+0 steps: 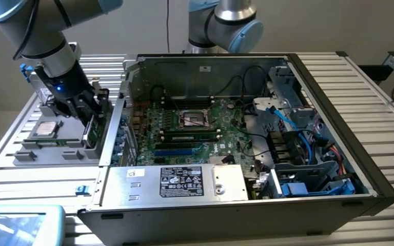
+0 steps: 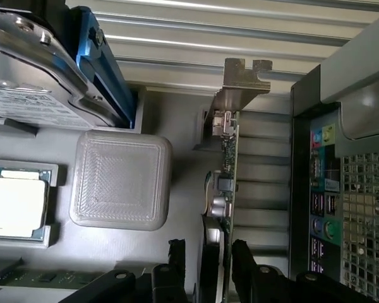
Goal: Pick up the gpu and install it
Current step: 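Pick up the gpu and move the gpu toward the slot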
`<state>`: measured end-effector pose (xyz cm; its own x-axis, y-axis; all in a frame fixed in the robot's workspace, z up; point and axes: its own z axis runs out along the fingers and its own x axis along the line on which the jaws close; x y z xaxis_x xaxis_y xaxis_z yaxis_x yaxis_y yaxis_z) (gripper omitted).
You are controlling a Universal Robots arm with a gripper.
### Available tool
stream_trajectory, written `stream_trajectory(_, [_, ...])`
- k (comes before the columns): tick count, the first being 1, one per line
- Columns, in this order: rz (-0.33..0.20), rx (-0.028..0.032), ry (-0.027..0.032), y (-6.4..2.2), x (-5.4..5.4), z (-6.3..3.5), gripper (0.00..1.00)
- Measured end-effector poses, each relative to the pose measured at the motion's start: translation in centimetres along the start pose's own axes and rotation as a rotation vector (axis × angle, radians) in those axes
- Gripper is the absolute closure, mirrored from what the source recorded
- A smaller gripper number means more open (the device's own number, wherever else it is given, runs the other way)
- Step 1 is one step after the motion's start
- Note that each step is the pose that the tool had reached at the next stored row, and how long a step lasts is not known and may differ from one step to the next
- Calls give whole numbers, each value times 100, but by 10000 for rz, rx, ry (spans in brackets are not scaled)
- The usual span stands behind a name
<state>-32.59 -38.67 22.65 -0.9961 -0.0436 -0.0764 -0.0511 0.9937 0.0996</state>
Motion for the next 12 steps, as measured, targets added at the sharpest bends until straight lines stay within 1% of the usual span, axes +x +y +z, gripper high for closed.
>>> stream_trajectory(4, [28, 0, 4, 2, -21, 8, 56])
stream_trajectory(5, [42, -1, 25, 2, -22, 10, 56])
stream_trajectory(9, [86, -3, 159, 0, -34, 17, 56])
stream_trajectory(12, [105, -3, 194, -2, -57, 28, 56])
